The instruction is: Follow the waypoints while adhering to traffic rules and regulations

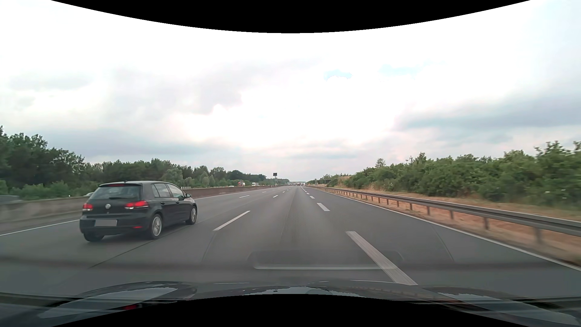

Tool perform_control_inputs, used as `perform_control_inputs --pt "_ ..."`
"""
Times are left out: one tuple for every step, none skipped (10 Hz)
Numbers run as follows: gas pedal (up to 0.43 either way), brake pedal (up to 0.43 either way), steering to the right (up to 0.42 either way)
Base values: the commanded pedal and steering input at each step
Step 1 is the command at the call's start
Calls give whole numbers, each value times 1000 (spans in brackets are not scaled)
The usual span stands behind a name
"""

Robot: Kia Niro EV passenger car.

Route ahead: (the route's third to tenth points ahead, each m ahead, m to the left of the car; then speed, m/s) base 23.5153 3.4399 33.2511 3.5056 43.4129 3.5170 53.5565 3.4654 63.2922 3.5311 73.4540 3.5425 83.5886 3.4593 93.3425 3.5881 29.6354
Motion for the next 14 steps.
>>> perform_control_inputs --pt "248 0 -1" --pt "248 0 0" --pt "248 0 0" --pt "248 0 0" --pt "248 0 -1" --pt "248 0 -1" --pt "248 0 -1" --pt "248 0 -1" --pt "248 0 -1" --pt "248 0 -1" --pt "248 0 -1" --pt "248 0 -1" --pt "248 0 -1" --pt "248 0 -1"
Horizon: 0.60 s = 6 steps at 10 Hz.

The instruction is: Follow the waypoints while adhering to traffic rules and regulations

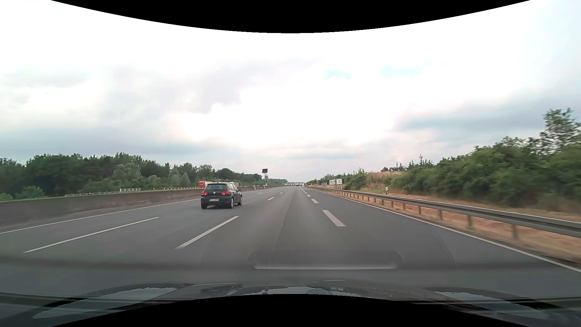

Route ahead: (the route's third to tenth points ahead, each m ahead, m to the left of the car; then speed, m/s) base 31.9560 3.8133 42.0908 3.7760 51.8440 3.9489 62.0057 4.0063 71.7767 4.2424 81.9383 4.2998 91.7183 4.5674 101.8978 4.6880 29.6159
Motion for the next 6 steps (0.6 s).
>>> perform_control_inputs --pt "248 0 -1" --pt "248 0 -1" --pt "248 0 -1" --pt "248 0 -1" --pt "248 0 -1" --pt "248 0 -1"
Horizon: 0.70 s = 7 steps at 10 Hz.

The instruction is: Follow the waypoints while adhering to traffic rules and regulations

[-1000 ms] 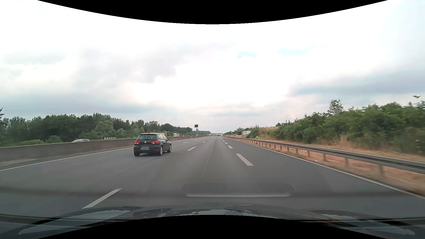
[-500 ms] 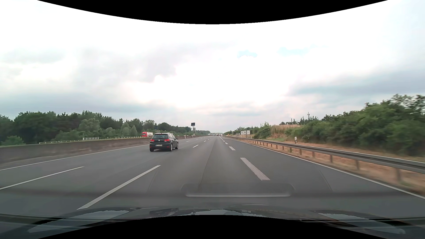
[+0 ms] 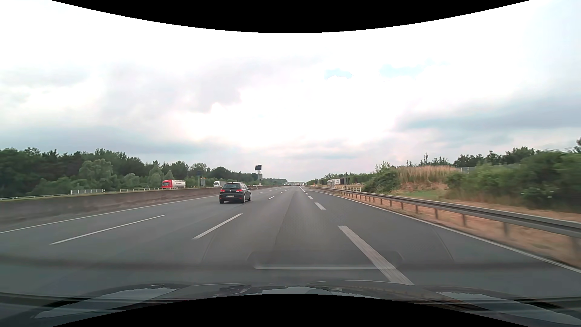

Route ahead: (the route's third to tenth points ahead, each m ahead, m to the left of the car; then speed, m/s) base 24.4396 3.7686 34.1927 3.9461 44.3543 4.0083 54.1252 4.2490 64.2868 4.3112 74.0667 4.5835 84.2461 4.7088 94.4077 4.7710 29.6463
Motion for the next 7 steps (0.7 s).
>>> perform_control_inputs --pt "248 0 -2" --pt "248 0 -1" --pt "248 0 -2" --pt "248 0 -2" --pt "248 0 -2" --pt "248 0 -2" --pt "248 0 -2"
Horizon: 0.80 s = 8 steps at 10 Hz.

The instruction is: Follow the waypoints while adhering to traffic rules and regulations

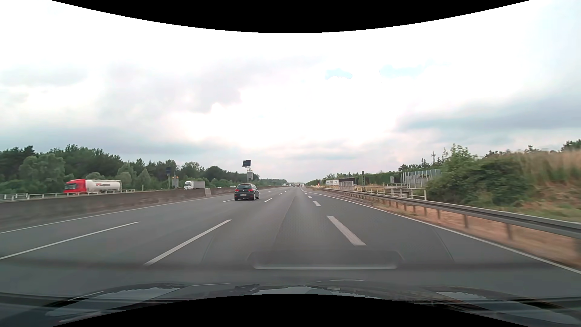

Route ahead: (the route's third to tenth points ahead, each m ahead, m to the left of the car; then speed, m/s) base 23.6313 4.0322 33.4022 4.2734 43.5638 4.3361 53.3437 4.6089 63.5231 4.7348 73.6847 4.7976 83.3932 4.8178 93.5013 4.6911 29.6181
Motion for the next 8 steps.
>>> perform_control_inputs --pt "248 0 -1" --pt "248 0 -2" --pt "248 0 -2" --pt "248 0 -2" --pt "248 0 -2" --pt "248 0 -2" --pt "248 0 -2" --pt "248 0 -2"
